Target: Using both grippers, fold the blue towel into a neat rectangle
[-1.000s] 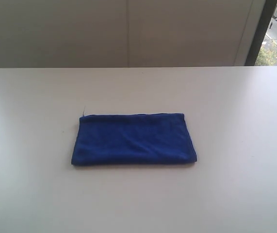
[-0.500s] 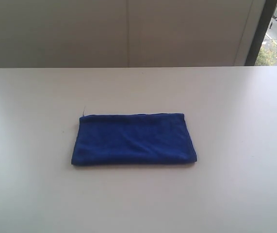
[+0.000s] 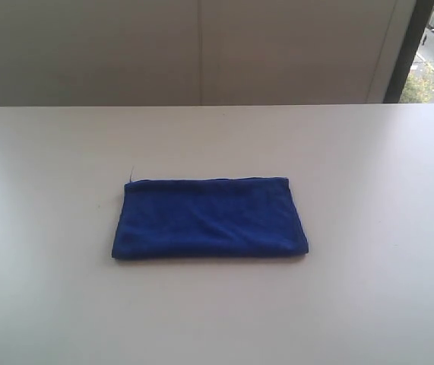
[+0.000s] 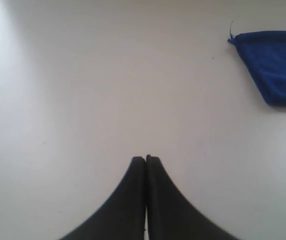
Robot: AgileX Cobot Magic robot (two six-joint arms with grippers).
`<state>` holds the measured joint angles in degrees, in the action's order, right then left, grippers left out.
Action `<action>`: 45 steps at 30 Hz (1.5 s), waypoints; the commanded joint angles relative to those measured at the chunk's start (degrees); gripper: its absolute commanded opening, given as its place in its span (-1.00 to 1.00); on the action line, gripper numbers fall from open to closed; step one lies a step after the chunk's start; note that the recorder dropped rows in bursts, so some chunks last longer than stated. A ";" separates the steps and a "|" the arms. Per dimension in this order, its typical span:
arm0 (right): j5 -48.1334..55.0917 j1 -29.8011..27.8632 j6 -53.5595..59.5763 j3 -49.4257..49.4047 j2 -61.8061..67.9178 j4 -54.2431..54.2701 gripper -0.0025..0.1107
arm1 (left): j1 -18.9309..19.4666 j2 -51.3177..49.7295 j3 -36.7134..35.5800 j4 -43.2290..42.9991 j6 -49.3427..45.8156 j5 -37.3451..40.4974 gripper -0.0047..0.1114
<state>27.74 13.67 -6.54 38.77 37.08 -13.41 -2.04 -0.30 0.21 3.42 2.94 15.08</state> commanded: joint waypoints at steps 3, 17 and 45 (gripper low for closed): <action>-0.48 0.00 -0.27 -0.16 -0.30 -0.10 -0.96 | 0.22 0.30 -0.21 0.10 -0.16 0.43 -0.92; -6.85 -14.50 -1.45 -10.18 -24.81 5.99 -0.96 | 0.22 0.30 -0.21 0.10 -0.16 0.43 -0.92; -8.09 -14.27 4.73 -38.77 -37.08 9.25 -0.96 | 0.22 0.30 -0.21 0.10 -0.16 0.43 -0.92</action>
<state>19.59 -1.45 -2.62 0.32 0.34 -4.06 -2.04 -0.30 0.21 3.42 2.91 15.22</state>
